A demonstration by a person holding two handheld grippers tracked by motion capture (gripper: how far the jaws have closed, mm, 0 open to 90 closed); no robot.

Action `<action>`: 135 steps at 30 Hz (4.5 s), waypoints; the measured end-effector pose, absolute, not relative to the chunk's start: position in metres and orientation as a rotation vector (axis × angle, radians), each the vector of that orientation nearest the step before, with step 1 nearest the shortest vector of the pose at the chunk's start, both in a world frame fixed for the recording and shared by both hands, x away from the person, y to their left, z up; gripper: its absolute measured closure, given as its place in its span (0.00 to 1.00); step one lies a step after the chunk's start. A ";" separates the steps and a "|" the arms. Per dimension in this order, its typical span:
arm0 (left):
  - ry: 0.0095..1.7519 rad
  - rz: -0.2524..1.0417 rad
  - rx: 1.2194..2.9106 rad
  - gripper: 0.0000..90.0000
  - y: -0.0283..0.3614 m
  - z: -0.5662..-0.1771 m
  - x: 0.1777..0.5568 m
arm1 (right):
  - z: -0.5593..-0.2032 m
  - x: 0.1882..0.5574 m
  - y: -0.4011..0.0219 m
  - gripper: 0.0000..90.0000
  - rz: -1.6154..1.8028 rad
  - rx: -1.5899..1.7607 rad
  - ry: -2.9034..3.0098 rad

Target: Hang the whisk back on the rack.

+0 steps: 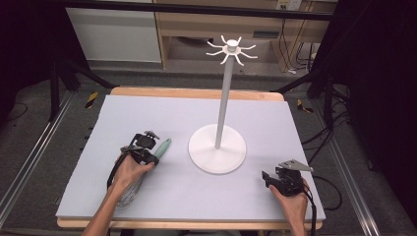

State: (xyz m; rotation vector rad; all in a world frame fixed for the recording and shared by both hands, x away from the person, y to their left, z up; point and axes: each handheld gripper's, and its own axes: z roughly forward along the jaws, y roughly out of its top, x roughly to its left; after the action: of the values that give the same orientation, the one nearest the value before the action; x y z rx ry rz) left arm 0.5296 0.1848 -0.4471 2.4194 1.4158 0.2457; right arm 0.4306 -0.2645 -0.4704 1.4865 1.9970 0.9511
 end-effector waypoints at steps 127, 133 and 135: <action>0.736 0.595 1.641 0.76 0.141 -0.238 0.463 | -0.472 0.433 -0.265 0.27 0.986 1.454 1.917; 0.720 0.592 1.656 0.76 0.136 -0.235 0.468 | -0.472 0.433 -0.266 0.27 0.985 1.457 1.915; 0.717 0.590 1.660 0.76 0.135 -0.234 0.470 | -0.472 0.433 -0.266 0.27 0.985 1.457 1.914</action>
State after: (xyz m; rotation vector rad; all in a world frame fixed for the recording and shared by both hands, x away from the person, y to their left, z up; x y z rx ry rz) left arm 0.4696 0.1352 -0.2340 1.6598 0.7166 0.5898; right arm 0.4334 -0.2657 -0.4720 1.4571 1.9144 0.9851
